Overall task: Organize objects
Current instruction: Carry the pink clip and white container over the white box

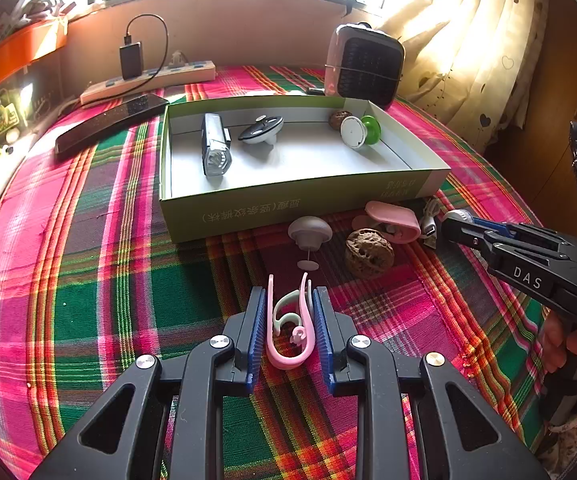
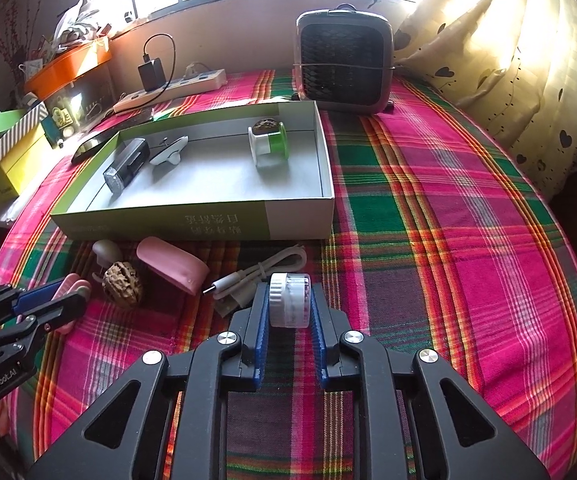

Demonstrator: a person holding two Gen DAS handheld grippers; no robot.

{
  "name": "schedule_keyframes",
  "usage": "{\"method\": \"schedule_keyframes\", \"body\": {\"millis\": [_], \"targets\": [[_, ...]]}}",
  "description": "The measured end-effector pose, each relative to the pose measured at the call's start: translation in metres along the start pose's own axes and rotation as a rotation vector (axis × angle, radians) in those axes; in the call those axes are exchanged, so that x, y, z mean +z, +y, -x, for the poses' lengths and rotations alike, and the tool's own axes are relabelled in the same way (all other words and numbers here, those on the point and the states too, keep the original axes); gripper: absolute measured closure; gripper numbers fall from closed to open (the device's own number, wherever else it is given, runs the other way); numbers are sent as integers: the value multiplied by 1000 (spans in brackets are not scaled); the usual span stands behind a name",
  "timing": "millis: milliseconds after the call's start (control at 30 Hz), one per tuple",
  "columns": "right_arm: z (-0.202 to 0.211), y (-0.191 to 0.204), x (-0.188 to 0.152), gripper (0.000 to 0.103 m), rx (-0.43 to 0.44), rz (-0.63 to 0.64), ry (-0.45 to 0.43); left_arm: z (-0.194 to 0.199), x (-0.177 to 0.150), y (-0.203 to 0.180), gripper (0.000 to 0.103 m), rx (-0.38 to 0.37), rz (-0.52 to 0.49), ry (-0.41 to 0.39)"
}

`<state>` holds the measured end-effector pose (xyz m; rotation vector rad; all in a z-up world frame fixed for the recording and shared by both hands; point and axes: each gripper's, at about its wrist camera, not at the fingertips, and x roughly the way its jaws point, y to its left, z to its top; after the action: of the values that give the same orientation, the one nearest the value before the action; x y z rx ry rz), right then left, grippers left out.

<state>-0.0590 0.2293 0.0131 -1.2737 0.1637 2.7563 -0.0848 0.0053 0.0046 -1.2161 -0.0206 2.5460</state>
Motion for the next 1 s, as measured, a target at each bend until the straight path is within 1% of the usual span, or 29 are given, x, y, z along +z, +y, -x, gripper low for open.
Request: {"method": "schedule_keyframes", "body": {"millis": [733,1000], "targets": [[6,0,1,83,-2,16,-18,0,3,1,82,11,-5,7],[16,2,8,83,10,29,-57,10,10,-1,82,16,-20,-20]]}}
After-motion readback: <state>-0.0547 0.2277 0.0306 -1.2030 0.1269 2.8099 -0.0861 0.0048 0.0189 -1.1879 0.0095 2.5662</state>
